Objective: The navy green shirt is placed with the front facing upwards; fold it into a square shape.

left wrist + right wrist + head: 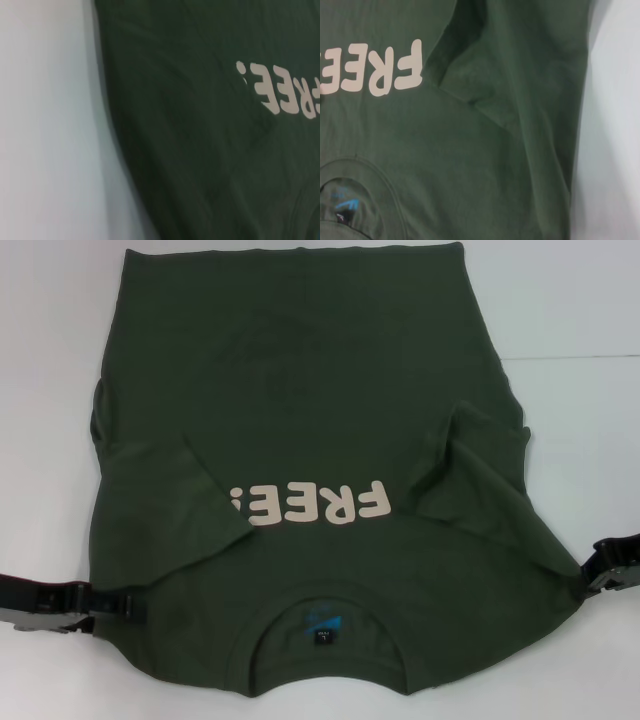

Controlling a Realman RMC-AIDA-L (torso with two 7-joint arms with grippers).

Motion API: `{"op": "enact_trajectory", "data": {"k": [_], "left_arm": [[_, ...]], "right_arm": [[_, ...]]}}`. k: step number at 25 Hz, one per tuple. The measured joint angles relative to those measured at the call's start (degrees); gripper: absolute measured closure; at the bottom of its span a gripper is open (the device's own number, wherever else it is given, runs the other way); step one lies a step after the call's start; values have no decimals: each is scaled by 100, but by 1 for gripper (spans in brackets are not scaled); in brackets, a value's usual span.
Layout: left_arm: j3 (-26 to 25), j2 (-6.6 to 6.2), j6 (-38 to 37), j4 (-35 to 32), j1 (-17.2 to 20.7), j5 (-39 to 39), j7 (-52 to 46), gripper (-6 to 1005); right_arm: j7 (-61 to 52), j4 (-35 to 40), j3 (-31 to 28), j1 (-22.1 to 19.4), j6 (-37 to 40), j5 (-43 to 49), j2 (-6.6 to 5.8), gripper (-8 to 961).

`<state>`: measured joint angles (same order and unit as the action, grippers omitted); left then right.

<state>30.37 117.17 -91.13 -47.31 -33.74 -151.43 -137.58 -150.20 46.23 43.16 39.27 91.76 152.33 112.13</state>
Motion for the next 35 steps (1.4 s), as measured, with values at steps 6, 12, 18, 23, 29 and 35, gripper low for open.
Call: {"op": "enact_trajectory", "data": {"k": [6, 12, 18, 23, 29, 35], "left_arm": [[161, 50, 40, -130, 4, 0, 118, 250], [215, 78, 72, -209, 0, -4, 180, 484], [235, 66, 131, -170, -4, -9, 120, 729], [215, 52, 133, -164, 3, 20, 109, 925], [185, 37, 36, -164, 5, 41, 147, 948], [136, 9, -113, -167, 5, 186, 166, 963]], "right_arm": [[0, 0, 0, 22, 3, -3, -14, 918], [0, -3, 0, 27, 17, -2, -17, 919], [0, -9, -1, 28, 18, -2, -17, 919], [0, -9, 1, 33, 18, -2, -17, 919], [49, -10, 5, 39, 20, -2, -17, 919], [131, 4, -8, 43, 141, -2, -24, 918]]}}
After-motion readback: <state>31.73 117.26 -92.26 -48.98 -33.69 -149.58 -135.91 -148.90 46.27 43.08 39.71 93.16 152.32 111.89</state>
